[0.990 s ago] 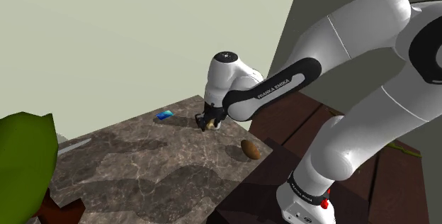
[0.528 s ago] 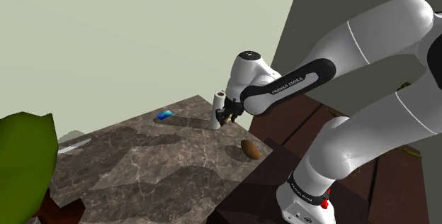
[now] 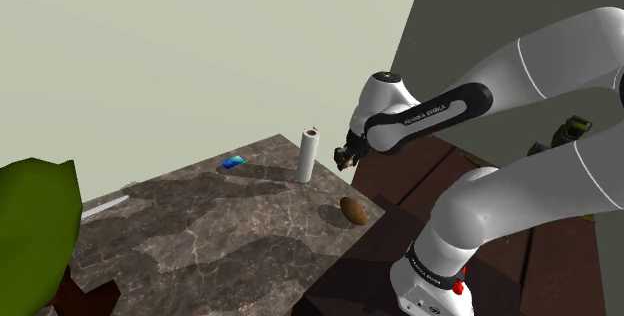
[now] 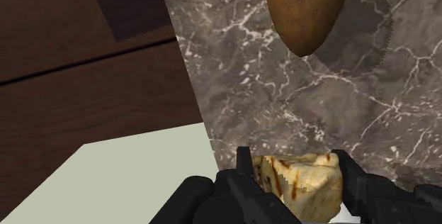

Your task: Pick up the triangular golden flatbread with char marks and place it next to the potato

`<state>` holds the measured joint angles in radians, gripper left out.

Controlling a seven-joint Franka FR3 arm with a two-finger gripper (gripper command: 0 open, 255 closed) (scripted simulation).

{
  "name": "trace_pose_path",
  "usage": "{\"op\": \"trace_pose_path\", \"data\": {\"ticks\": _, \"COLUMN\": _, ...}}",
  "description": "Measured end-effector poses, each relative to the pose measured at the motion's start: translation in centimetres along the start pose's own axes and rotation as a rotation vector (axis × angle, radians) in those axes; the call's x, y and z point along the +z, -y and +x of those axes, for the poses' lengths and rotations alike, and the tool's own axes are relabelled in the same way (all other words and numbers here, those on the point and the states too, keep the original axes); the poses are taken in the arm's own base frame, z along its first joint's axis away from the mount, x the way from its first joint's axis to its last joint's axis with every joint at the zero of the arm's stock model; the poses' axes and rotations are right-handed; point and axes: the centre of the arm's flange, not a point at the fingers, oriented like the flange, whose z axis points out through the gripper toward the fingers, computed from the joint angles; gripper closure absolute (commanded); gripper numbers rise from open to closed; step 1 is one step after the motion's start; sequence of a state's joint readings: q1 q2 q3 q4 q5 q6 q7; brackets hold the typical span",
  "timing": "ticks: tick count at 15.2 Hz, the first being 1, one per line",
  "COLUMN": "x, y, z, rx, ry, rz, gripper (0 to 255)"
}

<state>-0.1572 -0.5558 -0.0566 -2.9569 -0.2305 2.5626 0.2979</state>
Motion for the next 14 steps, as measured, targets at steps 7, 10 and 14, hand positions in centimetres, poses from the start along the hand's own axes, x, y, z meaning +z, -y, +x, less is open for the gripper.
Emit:
{"op": "trace_pose_path", "data": {"ticks": 7, "x": 1.4, "y": -8.0, "z": 0.0, "rx": -0.001, "ry": 0.0, "rz": 0.0, "gripper": 255}}
{"op": "trace_pose_path", "data": {"ticks": 10, "x": 2.9, "y": -8.2, "z": -0.2, "rx": -0.002, "ry": 0.0, "rz": 0.0, "gripper": 255}}
{"op": "trace_pose_path", "data": {"ticks": 14, "x": 4.9, "y": -8.2, "z": -0.7, "rx": -0.002, "ry": 0.001, "rz": -0.001, "gripper": 255}}
